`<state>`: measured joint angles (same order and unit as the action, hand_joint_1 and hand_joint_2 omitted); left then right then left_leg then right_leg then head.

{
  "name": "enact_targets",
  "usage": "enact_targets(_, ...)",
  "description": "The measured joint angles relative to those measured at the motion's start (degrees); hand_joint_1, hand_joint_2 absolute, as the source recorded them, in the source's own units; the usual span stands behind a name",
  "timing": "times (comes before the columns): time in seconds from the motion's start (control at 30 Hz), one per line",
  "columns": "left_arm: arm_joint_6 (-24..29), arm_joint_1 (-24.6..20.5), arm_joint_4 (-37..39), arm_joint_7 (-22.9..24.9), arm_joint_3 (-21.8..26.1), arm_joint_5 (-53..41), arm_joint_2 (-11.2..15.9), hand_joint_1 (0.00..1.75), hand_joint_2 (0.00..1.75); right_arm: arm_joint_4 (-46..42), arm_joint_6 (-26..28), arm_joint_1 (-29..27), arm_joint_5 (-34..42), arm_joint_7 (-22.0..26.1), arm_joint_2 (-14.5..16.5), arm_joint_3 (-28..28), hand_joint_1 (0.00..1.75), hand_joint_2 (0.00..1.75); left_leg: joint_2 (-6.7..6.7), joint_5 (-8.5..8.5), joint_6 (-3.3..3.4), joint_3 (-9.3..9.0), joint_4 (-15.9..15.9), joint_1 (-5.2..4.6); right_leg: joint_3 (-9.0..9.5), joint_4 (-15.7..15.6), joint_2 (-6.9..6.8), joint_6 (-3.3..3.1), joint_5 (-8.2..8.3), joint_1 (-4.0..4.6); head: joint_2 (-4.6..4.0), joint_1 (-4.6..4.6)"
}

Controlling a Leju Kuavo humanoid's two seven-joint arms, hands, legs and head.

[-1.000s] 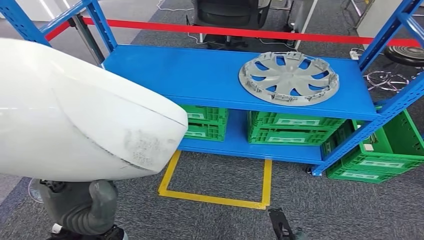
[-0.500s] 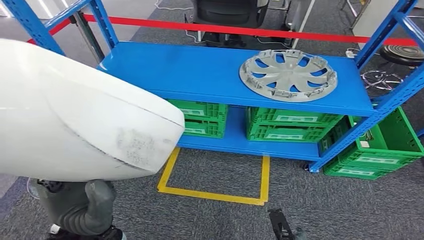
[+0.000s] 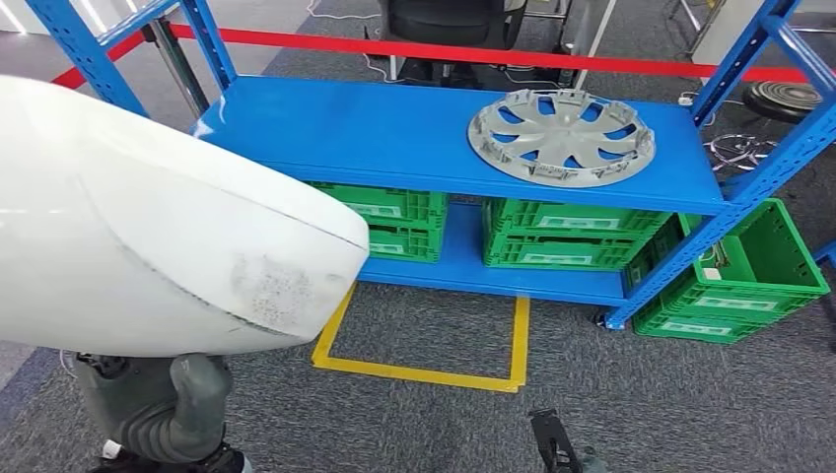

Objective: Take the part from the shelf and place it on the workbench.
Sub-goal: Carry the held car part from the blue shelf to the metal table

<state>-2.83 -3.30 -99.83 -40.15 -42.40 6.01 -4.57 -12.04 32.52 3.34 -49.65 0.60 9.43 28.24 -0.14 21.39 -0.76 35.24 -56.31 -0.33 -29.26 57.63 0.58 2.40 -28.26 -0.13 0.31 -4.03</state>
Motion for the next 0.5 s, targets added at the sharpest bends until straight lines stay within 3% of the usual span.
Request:
enact_targets(0.07,0.0,0.0,0.0,0.0,0.0,0.0,0.0,1.75,1.75,0.0,0.0,0.0,0.0,0.0,0.0,0.1,0.00,0.00,-0.04,0.49,-0.70,0.51,-0.4,0.06,-0.62,-0.2,-0.12,-0.89,0.71,-0.16,-0.01,0.04)
enact_targets(0.1,-0.1,0.0,0.0,0.0,0.0,0.0,0.0,1.75,1.75,0.0,0.0,0.0,0.0,0.0,0.1,0.1,0.00,0.00,-0.06,2.02,-1.05,1.13,-1.7,0.10,-1.02,-0.3,-0.19,-1.32,1.27,-0.30,-0.01,0.14)
enact_targets(0.2,-0.1,0.0,0.0,0.0,0.0,0.0,0.1,1.75,1.75,0.0,0.0,0.1,0.0,0.0,0.1,0.1,0.00,0.00,-0.05,9.75,-1.92,4.58,-12.0,0.34,-3.03,-0.3,-0.33,-1.87,2.99,-0.41,-0.01,0.40)
enact_targets(0.23,-0.1,0.0,0.0,0.0,0.0,0.0,0.2,1.75,1.75,0.0,0.0,0.0,0.0,0.0,0.1,0.1,0.00,0.00,-0.05,11.06,-2.08,5.29,-15.1,0.38,-3.78,-0.3,-0.38,-1.85,3.51,-0.41,-0.01,0.38)
enact_targets(0.27,-0.1,0.0,0.0,0.0,0.0,0.0,0.2,1.75,1.75,0.0,0.0,0.0,0.0,0.0,0.1,0.2,0.00,0.00,-0.05,11.03,-2.14,5.13,-16.4,0.38,-4.46,-0.2,-0.42,-1.77,4.00,-0.40,-0.01,0.39)
enact_targets(0.3,0.0,0.0,0.0,0.0,0.0,0.0,0.2,1.75,1.75,0.0,0.0,0.0,0.0,0.0,0.1,0.2,0.00,0.00,-0.05,9.96,-2.12,3.94,-15.7,0.38,-5.11,-0.2,-0.43,-1.67,4.44,-0.41,-0.01,0.39)
enact_targets(0.37,0.2,0.0,0.0,0.0,0.0,-0.2,0.2,1.75,1.75,0.0,0.0,0.0,0.0,0.0,0.1,0.2,0.00,0.00,-0.04,7.20,-1.91,-1.30,-9.2,0.40,-6.11,-0.2,-0.37,-1.32,5.24,-0.40,-0.01,0.39)
enact_targets(0.43,0.5,-0.2,0.0,0.0,0.0,-0.5,0.1,1.75,1.75,0.0,0.0,0.1,-0.2,0.0,0.1,0.2,0.00,0.00,-0.06,6.85,-1.35,-6.61,-1.6,0.36,-6.77,0.0,-0.28,-0.78,5.91,-0.22,-0.01,0.33)
enact_targets(0.5,0.6,-0.2,0.0,0.0,0.0,-0.6,0.0,1.75,1.75,0.0,0.0,0.0,-0.4,0.0,0.1,0.2,0.00,0.00,-0.10,7.46,-0.50,-8.10,1.3,0.17,-7.07,0.0,-0.27,-0.14,6.63,-0.15,-0.01,0.30)
